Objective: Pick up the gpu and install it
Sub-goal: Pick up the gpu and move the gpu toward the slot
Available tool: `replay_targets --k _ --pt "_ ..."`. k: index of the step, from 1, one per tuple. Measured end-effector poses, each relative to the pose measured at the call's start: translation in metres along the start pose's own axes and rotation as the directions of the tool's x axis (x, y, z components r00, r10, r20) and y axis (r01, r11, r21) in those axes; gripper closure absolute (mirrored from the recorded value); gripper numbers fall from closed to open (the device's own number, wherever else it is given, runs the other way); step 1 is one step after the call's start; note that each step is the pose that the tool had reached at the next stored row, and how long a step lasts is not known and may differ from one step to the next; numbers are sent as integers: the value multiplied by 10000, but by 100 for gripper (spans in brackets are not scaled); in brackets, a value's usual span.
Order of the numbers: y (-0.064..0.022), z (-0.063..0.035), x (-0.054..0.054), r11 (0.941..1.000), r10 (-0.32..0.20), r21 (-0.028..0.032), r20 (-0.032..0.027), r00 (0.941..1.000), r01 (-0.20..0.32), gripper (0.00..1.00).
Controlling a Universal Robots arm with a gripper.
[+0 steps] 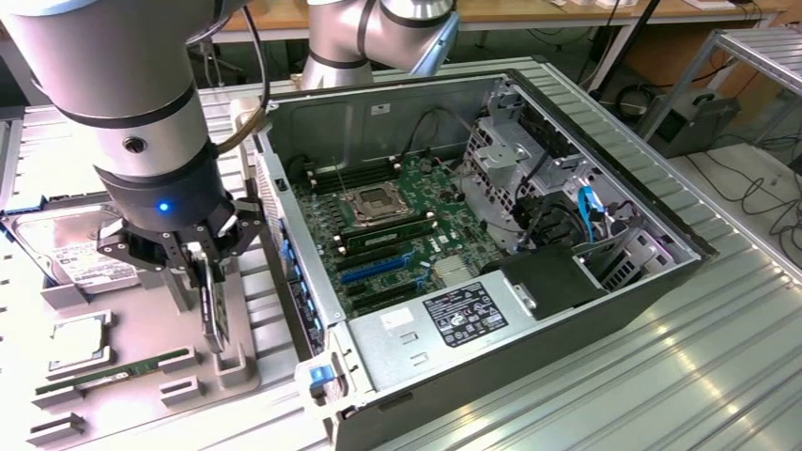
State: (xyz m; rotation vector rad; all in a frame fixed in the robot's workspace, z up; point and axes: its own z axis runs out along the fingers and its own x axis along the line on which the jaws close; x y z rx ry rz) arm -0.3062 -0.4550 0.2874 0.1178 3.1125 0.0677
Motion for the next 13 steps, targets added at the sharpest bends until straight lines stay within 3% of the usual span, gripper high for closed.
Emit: replay_targets --k 7,13 --pt "3 -75 -2 10000 0 0 0 10000 0 74" --pt "12 -259 -6 10000 0 -1 -1 10000 0 74"
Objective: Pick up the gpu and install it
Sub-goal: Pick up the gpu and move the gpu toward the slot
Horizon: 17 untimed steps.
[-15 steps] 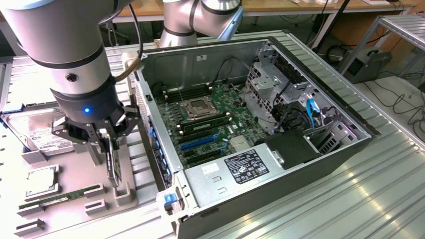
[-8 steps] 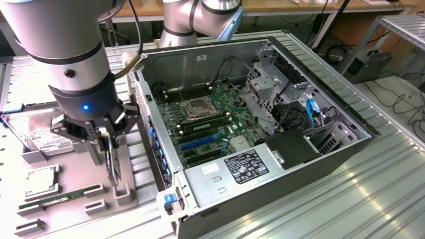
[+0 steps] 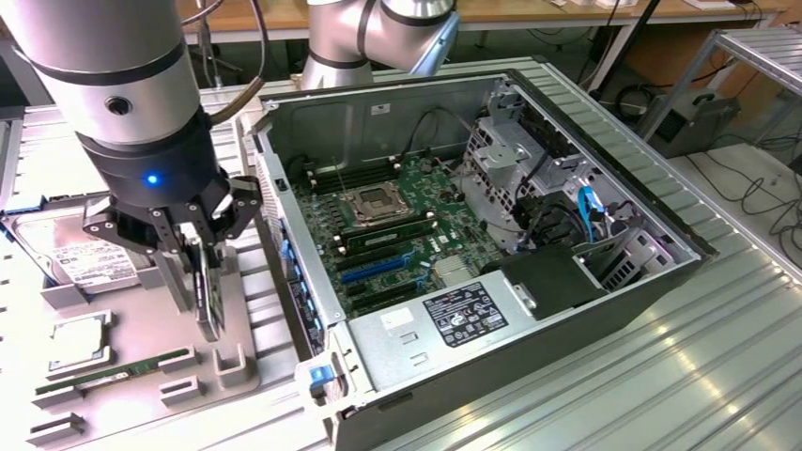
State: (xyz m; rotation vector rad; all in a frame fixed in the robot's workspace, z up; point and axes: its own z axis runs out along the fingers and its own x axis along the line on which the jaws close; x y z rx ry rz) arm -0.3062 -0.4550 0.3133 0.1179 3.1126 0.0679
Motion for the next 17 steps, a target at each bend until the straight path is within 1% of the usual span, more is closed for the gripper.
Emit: replay_targets --k 3,17 --pt "2 -57 -1 10000 0 -1 0 10000 0 74" --pt "4 -90 -2 10000 0 -3 1 10000 0 74"
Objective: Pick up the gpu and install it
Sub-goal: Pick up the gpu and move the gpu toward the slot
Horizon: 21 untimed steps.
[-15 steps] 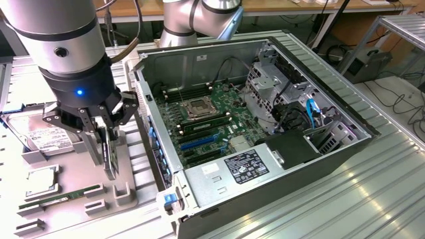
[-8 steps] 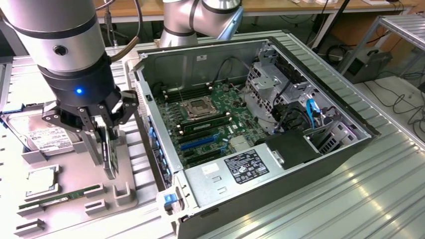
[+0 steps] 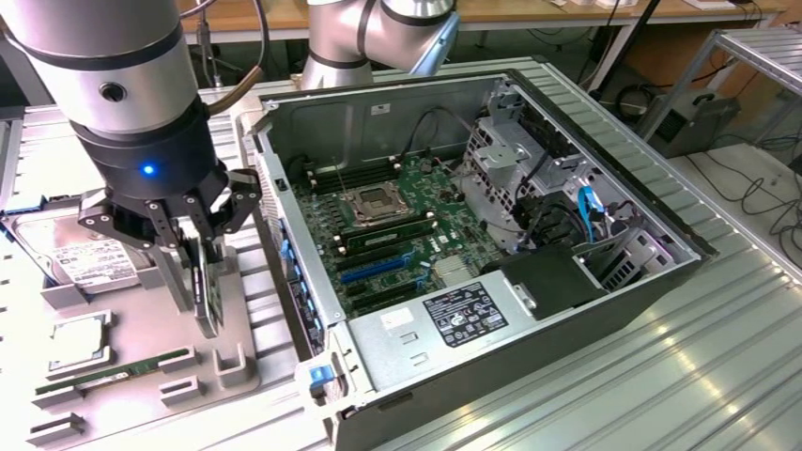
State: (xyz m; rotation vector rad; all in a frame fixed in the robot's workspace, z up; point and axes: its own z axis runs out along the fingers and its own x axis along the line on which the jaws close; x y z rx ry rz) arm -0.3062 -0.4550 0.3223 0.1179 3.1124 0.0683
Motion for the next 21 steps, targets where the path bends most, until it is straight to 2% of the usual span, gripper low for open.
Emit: replay_targets --k 21 --pt "2 -48 -1 10000 1 -8 -2 10000 -1 74"
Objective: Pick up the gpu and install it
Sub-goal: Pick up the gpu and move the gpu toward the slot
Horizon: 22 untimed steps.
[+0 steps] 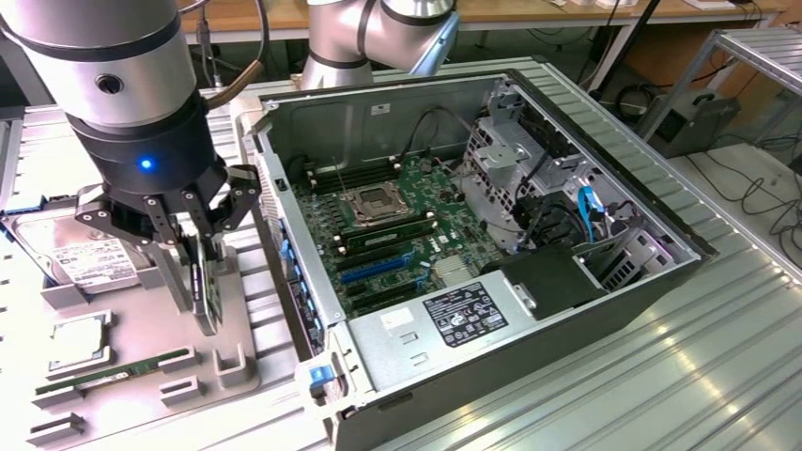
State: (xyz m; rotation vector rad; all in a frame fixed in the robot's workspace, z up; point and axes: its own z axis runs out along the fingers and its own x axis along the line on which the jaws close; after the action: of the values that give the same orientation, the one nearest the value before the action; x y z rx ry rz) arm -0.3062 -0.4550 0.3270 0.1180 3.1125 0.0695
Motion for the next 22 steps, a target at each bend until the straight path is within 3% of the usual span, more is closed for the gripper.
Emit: replay_targets --k 22 --pt "3 -62 -2 10000 -1 -1 0 10000 1 74"
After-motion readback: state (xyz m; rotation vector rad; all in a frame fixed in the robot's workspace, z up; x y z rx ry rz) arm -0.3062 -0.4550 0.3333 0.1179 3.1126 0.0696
